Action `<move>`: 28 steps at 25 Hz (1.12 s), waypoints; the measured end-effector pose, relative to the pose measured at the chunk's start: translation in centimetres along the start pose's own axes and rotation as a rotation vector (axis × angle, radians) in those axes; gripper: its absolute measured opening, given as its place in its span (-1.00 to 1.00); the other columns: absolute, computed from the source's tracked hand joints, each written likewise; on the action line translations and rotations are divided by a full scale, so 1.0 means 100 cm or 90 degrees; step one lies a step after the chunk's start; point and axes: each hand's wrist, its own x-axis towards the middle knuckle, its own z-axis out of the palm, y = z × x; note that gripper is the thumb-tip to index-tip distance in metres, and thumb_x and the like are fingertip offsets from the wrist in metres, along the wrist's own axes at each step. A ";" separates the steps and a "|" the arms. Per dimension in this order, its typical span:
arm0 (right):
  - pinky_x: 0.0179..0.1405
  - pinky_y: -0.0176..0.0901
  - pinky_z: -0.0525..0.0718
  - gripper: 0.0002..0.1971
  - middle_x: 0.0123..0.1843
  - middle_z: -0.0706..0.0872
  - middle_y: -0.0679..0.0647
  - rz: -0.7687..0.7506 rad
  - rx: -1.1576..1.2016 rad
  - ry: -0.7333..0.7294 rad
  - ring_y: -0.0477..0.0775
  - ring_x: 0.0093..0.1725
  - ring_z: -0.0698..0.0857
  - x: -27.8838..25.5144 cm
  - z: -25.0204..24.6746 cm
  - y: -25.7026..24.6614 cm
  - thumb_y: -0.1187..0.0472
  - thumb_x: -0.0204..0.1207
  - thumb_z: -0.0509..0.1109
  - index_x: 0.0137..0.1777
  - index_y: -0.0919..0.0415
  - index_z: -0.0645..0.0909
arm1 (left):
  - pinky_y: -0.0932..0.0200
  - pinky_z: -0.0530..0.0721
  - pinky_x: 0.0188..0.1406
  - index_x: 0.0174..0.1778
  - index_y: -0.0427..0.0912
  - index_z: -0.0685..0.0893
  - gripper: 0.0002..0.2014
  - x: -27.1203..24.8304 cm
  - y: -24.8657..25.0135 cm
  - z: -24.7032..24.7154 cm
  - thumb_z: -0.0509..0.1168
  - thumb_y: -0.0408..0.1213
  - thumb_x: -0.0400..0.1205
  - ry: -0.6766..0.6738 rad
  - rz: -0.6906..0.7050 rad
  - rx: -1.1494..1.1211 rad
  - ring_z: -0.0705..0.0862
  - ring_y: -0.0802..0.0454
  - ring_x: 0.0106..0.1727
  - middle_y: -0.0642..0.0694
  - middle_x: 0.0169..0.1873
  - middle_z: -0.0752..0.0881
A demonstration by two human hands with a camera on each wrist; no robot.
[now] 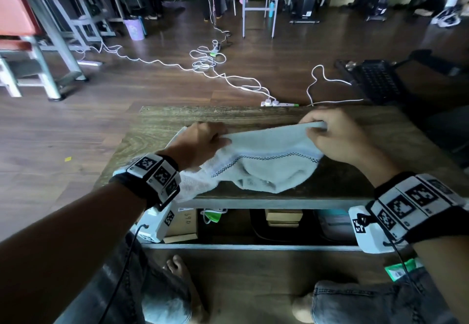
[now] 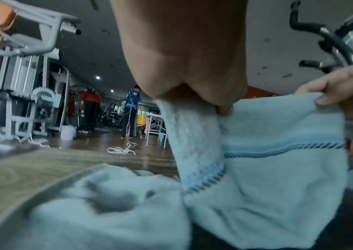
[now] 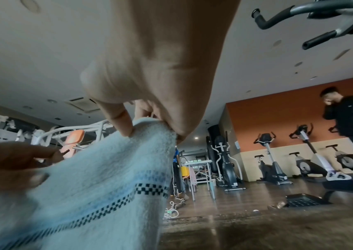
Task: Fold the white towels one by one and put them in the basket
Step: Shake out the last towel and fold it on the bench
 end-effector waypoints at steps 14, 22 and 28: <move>-0.25 -0.38 0.54 -0.90 -0.17 0.68 -0.08 -0.008 -0.069 -0.340 -0.18 -0.19 0.67 0.061 0.139 0.038 0.20 0.51 0.56 -0.23 0.16 0.78 | 0.54 0.40 -0.32 -0.24 -0.13 0.68 -0.87 0.055 -0.061 0.053 0.34 -0.29 0.65 -0.259 0.008 0.000 0.59 0.24 -0.29 0.11 -0.32 0.65; 0.08 -0.05 0.63 -0.91 0.03 0.63 0.21 -0.068 -0.111 0.084 0.23 0.13 0.65 0.277 0.053 0.055 0.38 0.49 0.51 -0.11 0.25 0.84 | 0.17 0.48 -0.31 -0.31 -0.07 0.63 -0.81 0.243 -0.076 -0.032 0.33 -0.02 0.45 0.135 -0.101 -0.013 0.62 -0.02 -0.26 -0.18 -0.31 0.69; 0.01 0.05 0.70 -0.86 -0.04 0.72 0.28 -0.014 -0.206 0.265 0.33 0.03 0.68 0.299 0.014 0.076 0.13 0.58 0.45 0.03 0.07 0.83 | -0.07 0.58 -0.04 0.08 -0.02 0.62 -0.83 0.263 -0.106 -0.066 0.32 -0.08 0.63 0.188 -0.209 0.195 0.70 -0.38 0.08 -0.30 0.09 0.70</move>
